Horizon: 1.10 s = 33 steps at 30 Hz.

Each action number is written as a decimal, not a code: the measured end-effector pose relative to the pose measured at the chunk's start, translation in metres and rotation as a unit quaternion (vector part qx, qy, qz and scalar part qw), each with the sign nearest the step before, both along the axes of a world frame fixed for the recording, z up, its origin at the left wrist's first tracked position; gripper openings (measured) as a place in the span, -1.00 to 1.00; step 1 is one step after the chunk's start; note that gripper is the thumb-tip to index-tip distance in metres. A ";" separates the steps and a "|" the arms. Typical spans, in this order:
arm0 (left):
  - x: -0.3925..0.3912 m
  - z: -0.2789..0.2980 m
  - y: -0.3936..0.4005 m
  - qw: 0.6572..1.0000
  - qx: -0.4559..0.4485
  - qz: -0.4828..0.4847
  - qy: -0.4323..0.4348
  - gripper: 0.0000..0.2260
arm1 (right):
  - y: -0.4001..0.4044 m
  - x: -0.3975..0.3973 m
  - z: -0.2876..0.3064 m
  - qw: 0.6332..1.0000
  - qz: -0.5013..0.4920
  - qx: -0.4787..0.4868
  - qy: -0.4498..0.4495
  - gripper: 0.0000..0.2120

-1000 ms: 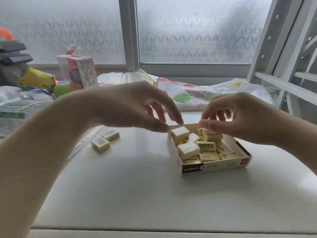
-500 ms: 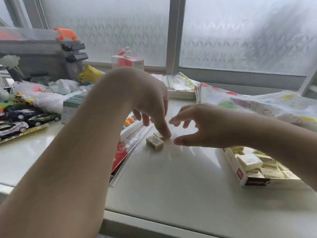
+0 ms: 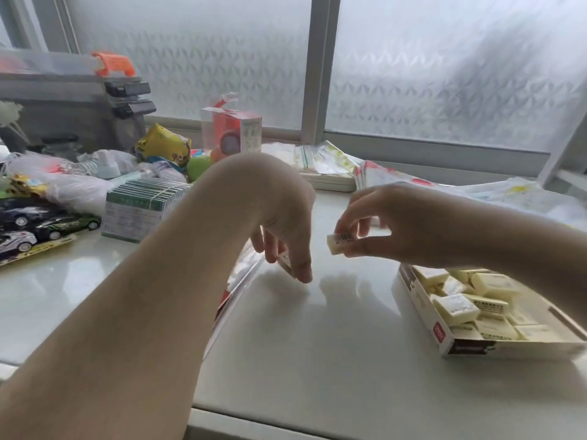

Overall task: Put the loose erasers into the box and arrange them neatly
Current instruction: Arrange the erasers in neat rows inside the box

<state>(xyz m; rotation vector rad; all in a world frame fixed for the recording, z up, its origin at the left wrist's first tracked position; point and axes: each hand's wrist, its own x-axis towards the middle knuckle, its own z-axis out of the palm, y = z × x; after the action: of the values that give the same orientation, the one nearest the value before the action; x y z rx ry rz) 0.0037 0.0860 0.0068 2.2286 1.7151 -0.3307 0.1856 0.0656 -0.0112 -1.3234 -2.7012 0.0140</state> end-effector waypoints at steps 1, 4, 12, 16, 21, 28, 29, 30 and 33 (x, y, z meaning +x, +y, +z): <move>0.001 0.003 -0.003 0.999 0.009 -0.026 -0.024 -0.46 | -0.005 0.015 0.004 1.000 -0.007 0.003 0.017 -0.68; 0.011 0.008 -0.011 0.987 0.064 -0.102 -0.106 -0.52 | -0.026 0.063 0.012 0.996 -0.039 -0.013 0.080 -0.53; 0.076 -0.005 -0.022 0.866 -0.009 -0.169 -0.471 -0.72 | -0.036 0.150 -0.002 0.932 -0.070 -0.056 0.352 -0.72; 0.087 -0.018 -0.023 0.833 0.009 -0.145 -0.534 -0.67 | -0.042 0.166 -0.004 0.877 -0.025 -0.173 0.448 -0.69; 0.086 -0.033 -0.021 0.812 0.059 -0.140 -0.564 -0.64 | -0.040 0.169 -0.007 0.873 -0.019 -0.214 0.439 -0.63; 0.083 -0.042 -0.027 0.834 0.092 -0.171 -0.516 -0.64 | -0.043 0.166 -0.006 0.889 -0.040 -0.199 0.411 -0.68; 0.083 -0.042 -0.028 0.835 0.088 -0.172 -0.515 -0.66 | -0.043 0.166 -0.005 0.894 -0.048 -0.191 0.403 -0.69; 0.084 -0.042 -0.030 0.834 0.080 -0.176 -0.516 -0.67 | -0.044 0.166 -0.004 0.899 -0.054 -0.186 0.393 -0.70; 0.085 -0.041 -0.035 0.831 0.047 -0.201 -0.516 -0.68 | -0.050 0.165 0.001 0.915 -0.058 -0.181 0.356 -0.70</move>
<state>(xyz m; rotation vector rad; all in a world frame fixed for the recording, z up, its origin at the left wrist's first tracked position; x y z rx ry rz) 0.0891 0.0507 -0.0342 2.1308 0.6811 0.7738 0.3502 0.0156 -0.0103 -1.2307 -2.0430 0.8467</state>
